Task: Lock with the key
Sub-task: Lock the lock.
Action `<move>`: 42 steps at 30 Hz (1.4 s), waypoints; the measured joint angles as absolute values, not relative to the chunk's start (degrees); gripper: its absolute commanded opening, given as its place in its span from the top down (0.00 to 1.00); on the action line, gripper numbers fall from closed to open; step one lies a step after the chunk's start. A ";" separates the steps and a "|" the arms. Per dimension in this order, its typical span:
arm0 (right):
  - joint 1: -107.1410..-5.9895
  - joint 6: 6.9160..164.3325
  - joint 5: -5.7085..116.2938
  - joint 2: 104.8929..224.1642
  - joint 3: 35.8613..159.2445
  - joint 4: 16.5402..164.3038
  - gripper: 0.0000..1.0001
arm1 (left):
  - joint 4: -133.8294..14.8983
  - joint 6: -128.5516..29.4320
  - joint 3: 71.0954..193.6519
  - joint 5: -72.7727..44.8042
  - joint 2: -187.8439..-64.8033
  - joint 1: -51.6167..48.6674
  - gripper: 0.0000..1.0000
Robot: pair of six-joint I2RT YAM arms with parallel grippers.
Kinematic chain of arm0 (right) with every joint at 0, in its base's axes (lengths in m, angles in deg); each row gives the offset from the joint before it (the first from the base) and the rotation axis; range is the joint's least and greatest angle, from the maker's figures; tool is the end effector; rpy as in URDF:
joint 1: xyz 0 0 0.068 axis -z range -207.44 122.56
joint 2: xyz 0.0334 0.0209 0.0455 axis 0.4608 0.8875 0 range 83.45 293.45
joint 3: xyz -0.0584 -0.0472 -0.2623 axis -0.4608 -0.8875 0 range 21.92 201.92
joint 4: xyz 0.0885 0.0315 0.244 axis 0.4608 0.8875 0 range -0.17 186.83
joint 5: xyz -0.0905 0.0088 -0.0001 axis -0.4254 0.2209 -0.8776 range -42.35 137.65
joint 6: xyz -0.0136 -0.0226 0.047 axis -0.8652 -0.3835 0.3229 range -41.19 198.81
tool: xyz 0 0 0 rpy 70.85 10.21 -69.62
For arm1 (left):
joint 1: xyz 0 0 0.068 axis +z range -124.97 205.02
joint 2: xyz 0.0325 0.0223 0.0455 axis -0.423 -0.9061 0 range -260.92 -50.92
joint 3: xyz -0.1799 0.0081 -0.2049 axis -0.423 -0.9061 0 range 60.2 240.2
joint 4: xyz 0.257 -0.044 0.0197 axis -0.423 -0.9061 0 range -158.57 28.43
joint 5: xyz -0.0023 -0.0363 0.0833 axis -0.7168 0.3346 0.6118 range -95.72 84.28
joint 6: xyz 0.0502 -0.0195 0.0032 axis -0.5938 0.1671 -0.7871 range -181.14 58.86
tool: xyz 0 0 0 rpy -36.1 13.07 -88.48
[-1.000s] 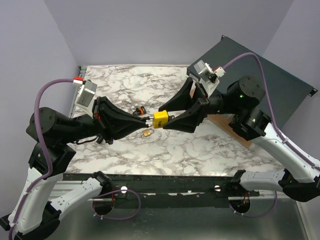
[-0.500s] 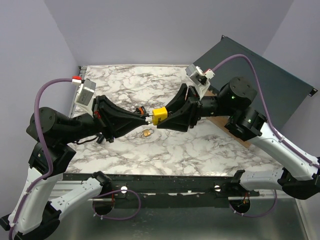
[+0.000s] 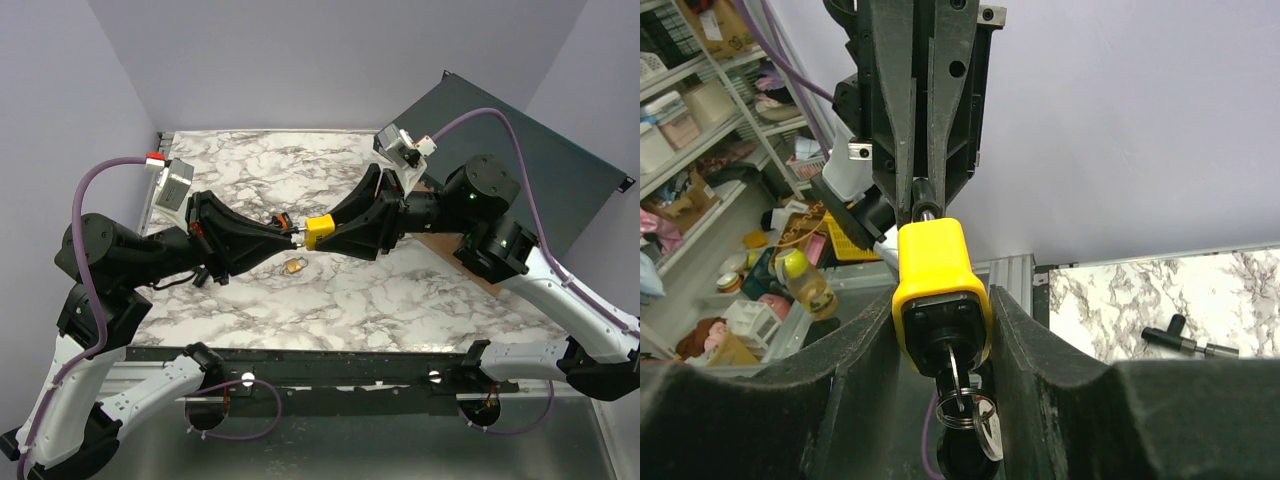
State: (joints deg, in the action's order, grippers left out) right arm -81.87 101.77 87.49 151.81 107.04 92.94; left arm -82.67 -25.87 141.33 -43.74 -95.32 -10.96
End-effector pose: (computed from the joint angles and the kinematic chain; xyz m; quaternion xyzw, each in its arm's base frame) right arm 0.1201 0.2072 0.5110 -0.4154 0.4867 0.6264 0.4452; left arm 0.0602 -0.0706 0.5202 0.2630 0.5699 -0.5987 0.4976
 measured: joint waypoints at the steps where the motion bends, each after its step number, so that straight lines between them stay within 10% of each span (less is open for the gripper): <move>1: -81.87 101.77 87.46 151.76 107.04 92.94 0.62 | -82.67 -25.90 141.33 -43.74 -95.32 -10.96 1.00; 14: -81.87 101.88 87.27 151.67 107.13 93.16 0.99 | -82.67 -25.98 141.33 -43.66 -95.32 -10.96 1.00; 42: -84.78 104.13 83.11 154.41 110.54 100.72 0.99 | -79.48 -28.10 139.16 -40.57 -95.43 -10.94 1.00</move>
